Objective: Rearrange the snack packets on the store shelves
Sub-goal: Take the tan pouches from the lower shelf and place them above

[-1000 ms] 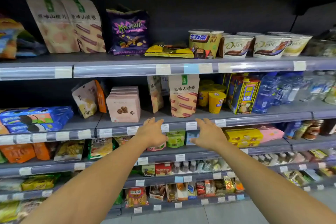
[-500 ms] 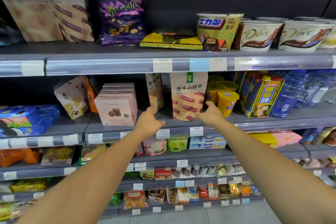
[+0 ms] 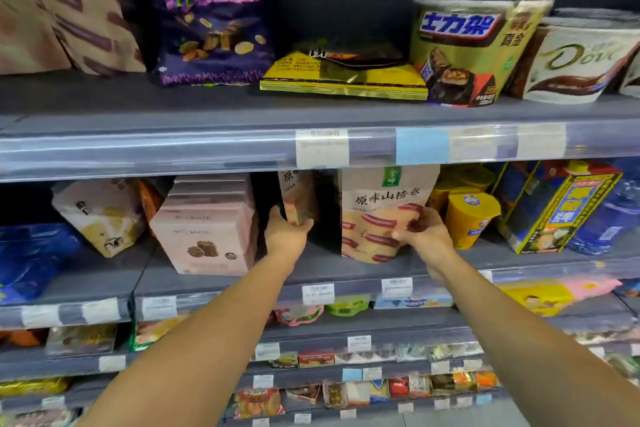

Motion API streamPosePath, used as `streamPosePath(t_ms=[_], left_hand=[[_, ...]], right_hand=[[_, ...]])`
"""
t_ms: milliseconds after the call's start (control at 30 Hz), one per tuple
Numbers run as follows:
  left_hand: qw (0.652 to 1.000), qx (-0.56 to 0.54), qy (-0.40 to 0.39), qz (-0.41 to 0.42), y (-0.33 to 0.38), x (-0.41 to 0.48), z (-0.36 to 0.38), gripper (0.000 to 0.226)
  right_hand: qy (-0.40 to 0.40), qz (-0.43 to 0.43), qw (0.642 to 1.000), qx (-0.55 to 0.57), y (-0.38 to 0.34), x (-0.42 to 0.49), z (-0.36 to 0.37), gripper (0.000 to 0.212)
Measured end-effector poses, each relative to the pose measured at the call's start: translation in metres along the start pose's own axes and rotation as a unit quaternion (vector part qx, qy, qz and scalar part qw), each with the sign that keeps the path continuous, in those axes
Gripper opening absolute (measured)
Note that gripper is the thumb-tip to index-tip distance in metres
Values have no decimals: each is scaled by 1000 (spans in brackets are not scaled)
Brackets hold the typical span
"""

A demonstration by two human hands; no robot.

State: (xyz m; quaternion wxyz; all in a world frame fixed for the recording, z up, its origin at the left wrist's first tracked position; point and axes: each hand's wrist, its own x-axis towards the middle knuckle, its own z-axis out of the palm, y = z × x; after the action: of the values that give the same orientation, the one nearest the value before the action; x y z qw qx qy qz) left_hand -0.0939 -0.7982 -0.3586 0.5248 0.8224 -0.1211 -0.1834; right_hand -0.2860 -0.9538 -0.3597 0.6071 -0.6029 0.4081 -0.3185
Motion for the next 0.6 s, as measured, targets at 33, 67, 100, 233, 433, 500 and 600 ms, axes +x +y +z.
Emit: streamPosePath(t_ms=[33, 67, 100, 233, 433, 500, 600], left_hand=[[1000, 0, 5, 0, 1, 4, 3, 67], [1000, -6, 10, 1, 1, 7, 5, 56], [1000, -15, 15, -1, 3, 8, 7, 46], [998, -56, 21, 3, 9, 12, 14, 49], [993, -92, 75, -22, 19, 18, 17, 32], [990, -97, 99, -29, 22, 17, 17, 29], [985, -114, 122, -38, 24, 15, 15, 20]], right_hand=[[-19, 8, 1000, 8, 3, 6, -3, 62], [-37, 11, 999, 12, 5, 10, -5, 57], [-53, 15, 998, 9, 7, 13, -7, 52], [-99, 26, 995, 7, 9, 19, -9, 47], [-89, 23, 995, 30, 14, 20, -1, 39], [-76, 22, 996, 40, 14, 17, 3, 39], [-57, 28, 996, 61, 12, 11, 8, 35]])
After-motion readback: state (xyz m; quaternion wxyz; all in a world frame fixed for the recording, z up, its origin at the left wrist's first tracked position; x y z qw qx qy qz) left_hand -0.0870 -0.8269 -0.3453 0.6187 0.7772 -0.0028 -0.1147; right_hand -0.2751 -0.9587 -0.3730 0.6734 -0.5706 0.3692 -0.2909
